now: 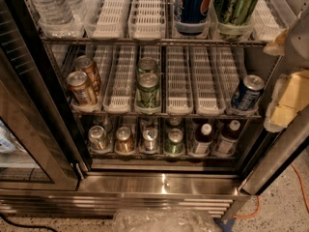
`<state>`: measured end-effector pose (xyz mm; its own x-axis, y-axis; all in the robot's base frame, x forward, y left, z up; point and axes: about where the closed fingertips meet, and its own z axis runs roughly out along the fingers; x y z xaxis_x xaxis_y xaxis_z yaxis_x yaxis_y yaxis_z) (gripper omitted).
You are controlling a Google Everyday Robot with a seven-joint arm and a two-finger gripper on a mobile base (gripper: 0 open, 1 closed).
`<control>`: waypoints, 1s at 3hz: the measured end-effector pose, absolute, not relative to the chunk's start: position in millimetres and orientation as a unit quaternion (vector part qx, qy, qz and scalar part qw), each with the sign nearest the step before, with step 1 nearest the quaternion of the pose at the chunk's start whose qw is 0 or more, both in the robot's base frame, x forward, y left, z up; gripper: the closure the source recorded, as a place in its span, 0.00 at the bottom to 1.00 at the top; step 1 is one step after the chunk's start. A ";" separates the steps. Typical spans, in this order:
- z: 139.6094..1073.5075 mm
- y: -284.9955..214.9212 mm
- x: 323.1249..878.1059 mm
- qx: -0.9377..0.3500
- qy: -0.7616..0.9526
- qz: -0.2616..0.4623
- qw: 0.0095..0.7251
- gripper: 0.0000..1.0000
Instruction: Pick blue plastic bottle from bottom shelf of fridge
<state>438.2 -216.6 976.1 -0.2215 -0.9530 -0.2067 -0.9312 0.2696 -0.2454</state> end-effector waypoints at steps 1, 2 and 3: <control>977.4 -214.3 436.9 -0.603 0.779 -0.036 0.167 0.00; 962.3 -195.6 427.0 -0.595 0.779 -0.022 0.196 0.00; 930.7 -166.4 407.9 -0.584 0.777 0.008 0.235 0.00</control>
Offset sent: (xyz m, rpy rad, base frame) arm -0.0154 0.0476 -0.0610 0.1577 -0.0728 -0.0204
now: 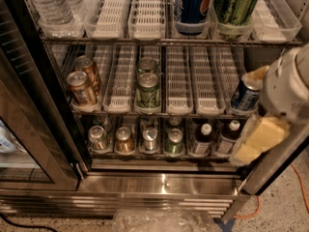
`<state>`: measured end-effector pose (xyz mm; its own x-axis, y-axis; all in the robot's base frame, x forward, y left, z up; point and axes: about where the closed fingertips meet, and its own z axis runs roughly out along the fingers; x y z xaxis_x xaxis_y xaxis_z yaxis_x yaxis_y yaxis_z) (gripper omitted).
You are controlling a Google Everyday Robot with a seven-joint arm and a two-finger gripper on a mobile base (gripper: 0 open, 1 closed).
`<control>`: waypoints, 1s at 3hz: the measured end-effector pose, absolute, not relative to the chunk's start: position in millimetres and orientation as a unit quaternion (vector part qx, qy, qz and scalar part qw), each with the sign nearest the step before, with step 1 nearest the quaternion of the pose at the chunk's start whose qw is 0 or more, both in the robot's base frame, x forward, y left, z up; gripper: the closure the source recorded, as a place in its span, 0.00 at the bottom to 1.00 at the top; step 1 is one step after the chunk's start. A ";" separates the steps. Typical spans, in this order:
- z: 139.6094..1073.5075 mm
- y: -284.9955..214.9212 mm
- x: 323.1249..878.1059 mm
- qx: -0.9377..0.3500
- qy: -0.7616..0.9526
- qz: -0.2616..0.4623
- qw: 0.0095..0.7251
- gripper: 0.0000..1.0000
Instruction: Pick blue plastic bottle from bottom shelf of fridge
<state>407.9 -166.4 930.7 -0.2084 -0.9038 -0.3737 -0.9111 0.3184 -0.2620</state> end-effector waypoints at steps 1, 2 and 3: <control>893.1 -131.2 380.9 -0.567 0.773 0.050 0.280 0.00; 843.8 -106.4 358.6 -0.556 0.764 0.077 0.318 0.00; 785.3 -84.6 341.1 -0.513 0.779 0.115 0.343 0.00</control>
Offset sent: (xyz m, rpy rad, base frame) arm -0.0018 0.0975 -0.1345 0.6138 -0.3902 -0.2280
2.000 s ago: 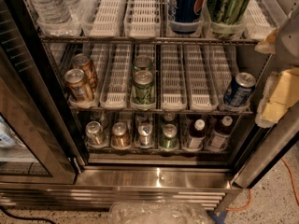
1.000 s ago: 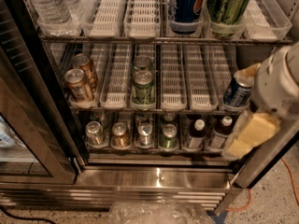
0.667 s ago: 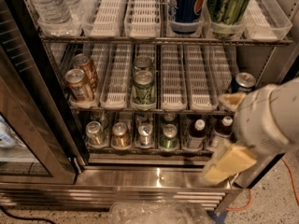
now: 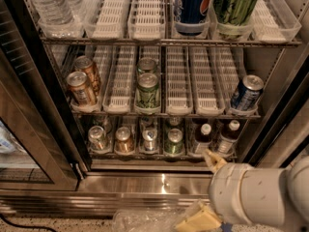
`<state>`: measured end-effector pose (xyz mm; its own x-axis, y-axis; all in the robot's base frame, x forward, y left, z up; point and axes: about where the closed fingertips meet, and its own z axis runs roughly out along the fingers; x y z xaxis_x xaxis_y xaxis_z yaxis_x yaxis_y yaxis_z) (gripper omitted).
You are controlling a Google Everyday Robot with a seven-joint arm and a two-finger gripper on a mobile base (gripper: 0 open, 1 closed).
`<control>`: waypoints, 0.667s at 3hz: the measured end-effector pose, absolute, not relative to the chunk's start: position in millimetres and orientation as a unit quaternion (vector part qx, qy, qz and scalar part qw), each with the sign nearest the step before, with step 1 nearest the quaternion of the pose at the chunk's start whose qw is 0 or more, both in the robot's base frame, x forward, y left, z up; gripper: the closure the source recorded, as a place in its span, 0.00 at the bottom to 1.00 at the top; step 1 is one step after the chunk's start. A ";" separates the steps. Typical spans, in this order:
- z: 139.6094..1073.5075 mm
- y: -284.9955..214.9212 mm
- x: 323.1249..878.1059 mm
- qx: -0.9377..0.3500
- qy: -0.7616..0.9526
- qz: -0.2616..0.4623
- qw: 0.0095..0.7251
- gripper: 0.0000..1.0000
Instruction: Pick blue plastic bottle from bottom shelf of fridge
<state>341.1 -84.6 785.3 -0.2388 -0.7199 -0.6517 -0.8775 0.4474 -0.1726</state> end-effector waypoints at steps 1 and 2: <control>781.0 -71.2 346.9 -0.479 0.787 0.119 0.372 0.00; 781.0 -71.2 346.9 -0.479 0.787 0.119 0.372 0.00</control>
Offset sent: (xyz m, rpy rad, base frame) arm 0.0017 0.0117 -0.0098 0.0512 -0.0210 -0.0599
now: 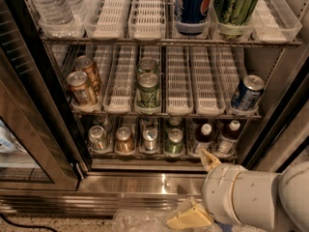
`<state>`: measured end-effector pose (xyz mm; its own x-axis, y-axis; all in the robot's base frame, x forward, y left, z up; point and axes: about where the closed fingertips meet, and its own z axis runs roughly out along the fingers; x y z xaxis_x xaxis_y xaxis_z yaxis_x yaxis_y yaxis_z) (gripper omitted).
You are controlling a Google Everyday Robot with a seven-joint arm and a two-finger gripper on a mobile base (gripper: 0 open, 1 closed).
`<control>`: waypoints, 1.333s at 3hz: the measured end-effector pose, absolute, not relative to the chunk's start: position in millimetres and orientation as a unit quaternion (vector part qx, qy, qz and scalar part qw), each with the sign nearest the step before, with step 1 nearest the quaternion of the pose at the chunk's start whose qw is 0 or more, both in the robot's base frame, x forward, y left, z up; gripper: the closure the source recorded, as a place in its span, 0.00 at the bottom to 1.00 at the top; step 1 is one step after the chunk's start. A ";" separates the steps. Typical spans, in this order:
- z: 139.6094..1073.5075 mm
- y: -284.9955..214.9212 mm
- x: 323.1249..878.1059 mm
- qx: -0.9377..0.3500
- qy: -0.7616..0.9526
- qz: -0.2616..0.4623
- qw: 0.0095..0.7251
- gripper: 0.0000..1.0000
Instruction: Pick blue plastic bottle from bottom shelf of fridge
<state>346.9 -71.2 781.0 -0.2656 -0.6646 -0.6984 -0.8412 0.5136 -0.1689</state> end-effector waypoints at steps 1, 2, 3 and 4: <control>781.2 -69.3 350.5 -0.478 0.787 0.103 0.375 0.00; 774.1 -63.3 365.6 -0.457 0.788 0.090 0.404 0.00; 767.4 -61.7 392.8 -0.400 0.788 0.087 0.460 0.00; 785.2 -84.7 432.5 -0.311 0.781 0.078 0.536 0.00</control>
Offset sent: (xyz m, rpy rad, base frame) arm 0.0545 0.0075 -0.0094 0.0458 -0.1959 -0.1913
